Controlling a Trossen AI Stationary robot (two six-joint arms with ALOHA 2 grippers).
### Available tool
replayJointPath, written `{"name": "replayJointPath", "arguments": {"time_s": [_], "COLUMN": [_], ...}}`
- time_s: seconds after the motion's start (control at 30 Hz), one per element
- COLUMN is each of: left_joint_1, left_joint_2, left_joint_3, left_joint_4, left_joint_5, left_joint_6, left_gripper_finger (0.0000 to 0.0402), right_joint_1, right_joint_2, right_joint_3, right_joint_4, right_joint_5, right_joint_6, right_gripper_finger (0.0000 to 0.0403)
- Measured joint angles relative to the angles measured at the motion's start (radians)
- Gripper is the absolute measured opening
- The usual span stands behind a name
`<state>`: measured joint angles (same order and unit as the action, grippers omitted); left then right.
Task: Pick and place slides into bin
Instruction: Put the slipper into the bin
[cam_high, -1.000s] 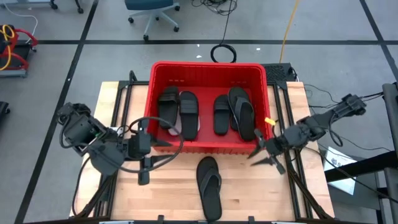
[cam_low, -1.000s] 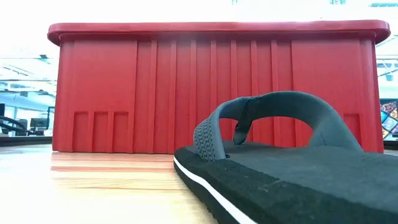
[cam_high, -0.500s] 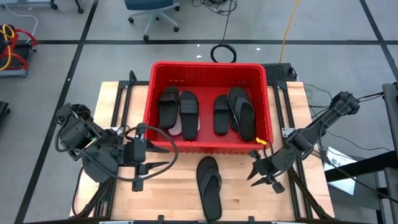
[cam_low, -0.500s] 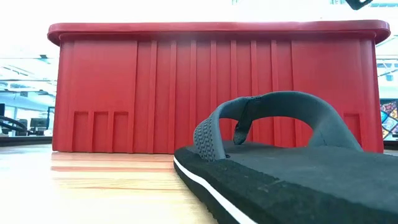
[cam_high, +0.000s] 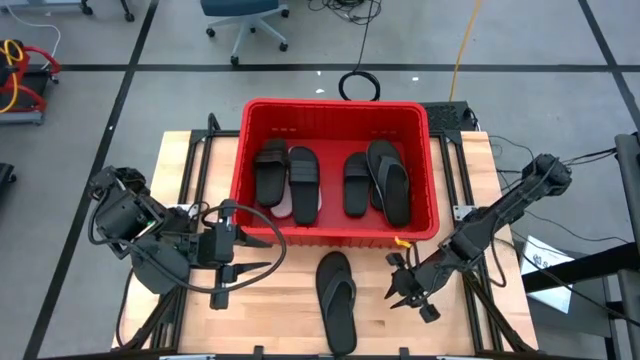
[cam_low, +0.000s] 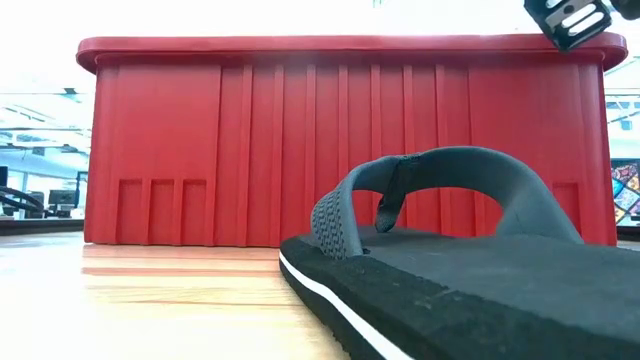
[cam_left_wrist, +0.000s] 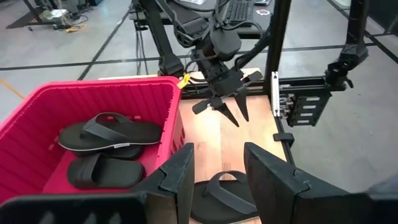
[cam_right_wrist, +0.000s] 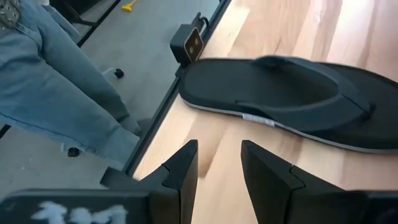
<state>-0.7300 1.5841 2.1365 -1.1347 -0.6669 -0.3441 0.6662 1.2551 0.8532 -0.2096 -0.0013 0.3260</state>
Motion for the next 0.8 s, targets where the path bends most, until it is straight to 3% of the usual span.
{"name": "replayJointPath", "arguments": {"time_s": [0.33,0.53,0.8], "left_joint_1": [0.0,0.0,0.0], "left_joint_2": [0.0,0.0,0.0], "left_joint_3": [0.0,0.0,0.0], "left_joint_4": [0.0,-0.021,-0.031], "left_joint_5": [0.041,0.041,0.041], "left_joint_6": [0.009,0.024,0.021], "left_gripper_finger": [0.0138,0.0138,0.0138], "right_joint_1": [0.0,-0.004,-0.028], "right_joint_2": [0.121,0.169,0.217], "right_joint_3": [0.0,0.0,0.0], "right_joint_4": [0.094,0.122,0.141], "right_joint_5": [0.008,0.084,0.11], "right_joint_6": [0.0,-0.007,0.001], "right_gripper_finger": [0.0116,0.0116,0.0116]}}
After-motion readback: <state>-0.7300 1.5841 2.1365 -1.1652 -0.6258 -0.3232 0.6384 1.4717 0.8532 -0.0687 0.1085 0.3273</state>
